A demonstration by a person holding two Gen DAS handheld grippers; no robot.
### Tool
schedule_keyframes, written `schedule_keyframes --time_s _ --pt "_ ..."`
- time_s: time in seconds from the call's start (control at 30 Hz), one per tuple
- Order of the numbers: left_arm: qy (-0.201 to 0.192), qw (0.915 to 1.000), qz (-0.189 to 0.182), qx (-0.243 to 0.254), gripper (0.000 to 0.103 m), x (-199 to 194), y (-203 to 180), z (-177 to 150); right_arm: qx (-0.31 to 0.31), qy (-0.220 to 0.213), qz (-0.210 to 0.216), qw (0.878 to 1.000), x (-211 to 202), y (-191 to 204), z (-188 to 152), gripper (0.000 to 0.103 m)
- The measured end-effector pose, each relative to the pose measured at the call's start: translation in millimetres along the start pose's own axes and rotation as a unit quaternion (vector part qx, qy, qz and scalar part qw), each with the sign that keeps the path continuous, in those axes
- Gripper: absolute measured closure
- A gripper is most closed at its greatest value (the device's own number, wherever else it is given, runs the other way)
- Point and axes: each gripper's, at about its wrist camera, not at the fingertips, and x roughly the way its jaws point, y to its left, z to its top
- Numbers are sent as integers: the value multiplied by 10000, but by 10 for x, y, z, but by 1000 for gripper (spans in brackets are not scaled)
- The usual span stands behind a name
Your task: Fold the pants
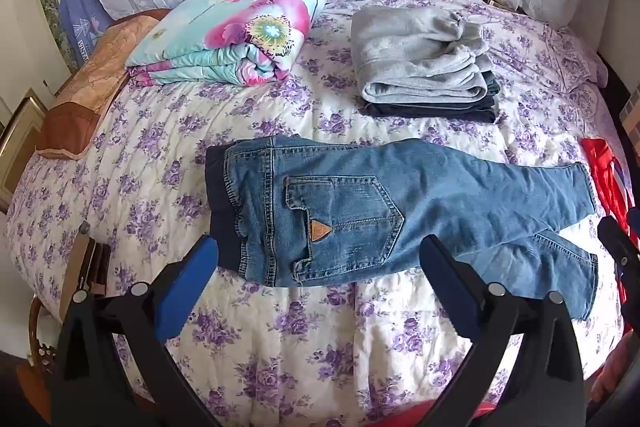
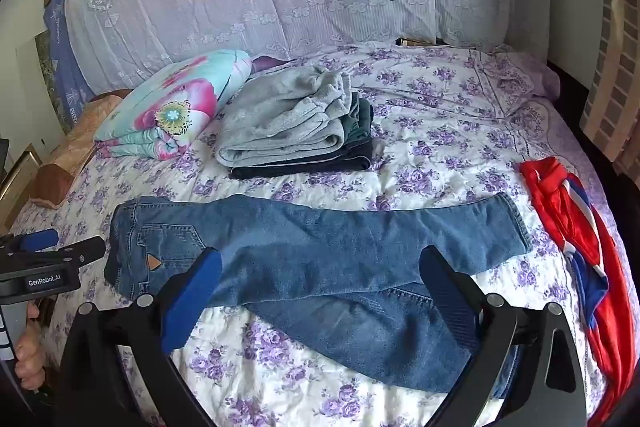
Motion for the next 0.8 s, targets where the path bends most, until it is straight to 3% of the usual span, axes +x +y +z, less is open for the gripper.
schedule_keyframes --time_s 0.8 --pt "95 9998 171 -33 5 51 42 -52 63 39 60 10000 11 -26 -29 3"
